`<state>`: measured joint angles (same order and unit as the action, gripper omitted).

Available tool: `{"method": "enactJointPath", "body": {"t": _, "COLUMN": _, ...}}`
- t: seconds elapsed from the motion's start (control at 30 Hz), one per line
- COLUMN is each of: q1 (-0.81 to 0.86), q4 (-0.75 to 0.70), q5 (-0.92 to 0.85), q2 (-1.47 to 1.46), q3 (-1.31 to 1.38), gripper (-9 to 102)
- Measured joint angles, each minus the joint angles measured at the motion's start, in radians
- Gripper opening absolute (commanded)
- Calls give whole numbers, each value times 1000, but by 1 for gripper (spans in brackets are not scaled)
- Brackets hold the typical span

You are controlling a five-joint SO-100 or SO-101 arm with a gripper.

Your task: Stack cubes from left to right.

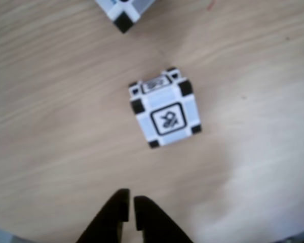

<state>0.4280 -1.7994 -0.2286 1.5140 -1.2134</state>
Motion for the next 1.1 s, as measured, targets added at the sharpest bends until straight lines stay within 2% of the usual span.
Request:
{"method": "enactJointPath", "body": {"t": 0.87, "q1": 0, "q4": 0, "q5": -117, "q2": 0, "q3": 2, "gripper": 0}}
{"method": "enactJointPath", "body": {"t": 0.93, "q1": 0, "q4": 0, "q5": -170, "q2": 0, "q3": 2, "gripper": 0}}
{"method": "enactJointPath", "body": {"t": 1.1, "q1": 0, "q4": 0, "q5": -130, "q2": 0, "q3": 2, "gripper": 0}}
